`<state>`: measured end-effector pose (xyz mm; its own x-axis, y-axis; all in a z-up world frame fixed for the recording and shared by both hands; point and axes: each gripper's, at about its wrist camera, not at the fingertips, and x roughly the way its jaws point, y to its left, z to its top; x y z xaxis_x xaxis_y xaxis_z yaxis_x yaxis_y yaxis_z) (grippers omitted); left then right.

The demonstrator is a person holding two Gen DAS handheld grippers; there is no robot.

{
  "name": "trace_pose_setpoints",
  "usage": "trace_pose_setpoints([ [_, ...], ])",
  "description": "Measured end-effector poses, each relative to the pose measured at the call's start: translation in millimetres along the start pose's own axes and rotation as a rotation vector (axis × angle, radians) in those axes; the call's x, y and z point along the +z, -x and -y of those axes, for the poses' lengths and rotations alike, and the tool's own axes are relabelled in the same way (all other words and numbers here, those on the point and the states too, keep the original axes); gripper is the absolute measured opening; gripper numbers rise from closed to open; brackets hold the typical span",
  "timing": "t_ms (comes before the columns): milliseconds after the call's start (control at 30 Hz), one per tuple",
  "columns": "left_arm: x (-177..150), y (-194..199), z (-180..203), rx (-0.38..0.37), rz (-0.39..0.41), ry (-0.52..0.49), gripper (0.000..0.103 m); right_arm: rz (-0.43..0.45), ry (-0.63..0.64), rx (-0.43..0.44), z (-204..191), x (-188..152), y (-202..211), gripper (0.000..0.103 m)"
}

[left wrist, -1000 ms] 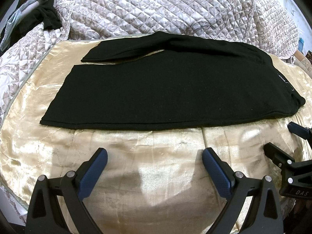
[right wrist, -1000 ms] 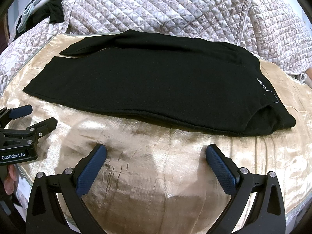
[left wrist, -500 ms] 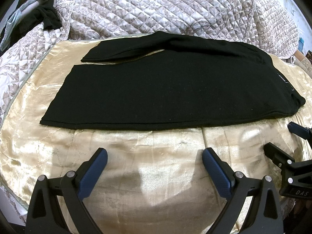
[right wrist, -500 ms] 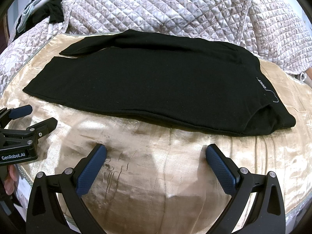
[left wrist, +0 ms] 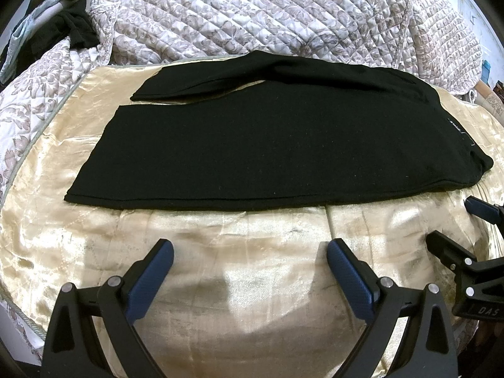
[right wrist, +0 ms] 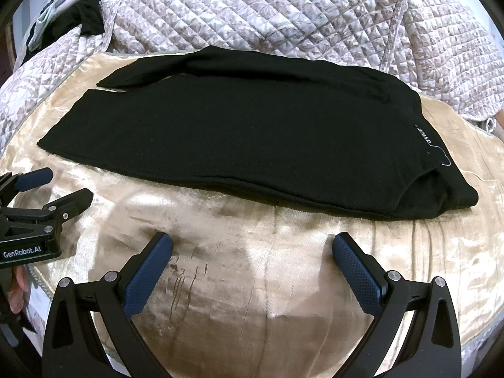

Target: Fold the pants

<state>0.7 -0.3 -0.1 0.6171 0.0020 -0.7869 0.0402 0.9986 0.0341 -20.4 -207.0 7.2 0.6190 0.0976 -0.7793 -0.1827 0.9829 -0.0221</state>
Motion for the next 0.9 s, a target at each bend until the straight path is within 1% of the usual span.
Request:
trace_pose_setpoints([
  [533,-1.1,-0.5,3.3,0.000,0.002,-0.002,0.100,0.002,0.006,-0.001,-1.9,-0.9,-0.1,0.102],
  [900,-0.9,-0.4,3.0,-0.002,0.003,-0.004,0.100,0.002,0.007,0.013,-1.3,-0.3,3.1,0.102],
])
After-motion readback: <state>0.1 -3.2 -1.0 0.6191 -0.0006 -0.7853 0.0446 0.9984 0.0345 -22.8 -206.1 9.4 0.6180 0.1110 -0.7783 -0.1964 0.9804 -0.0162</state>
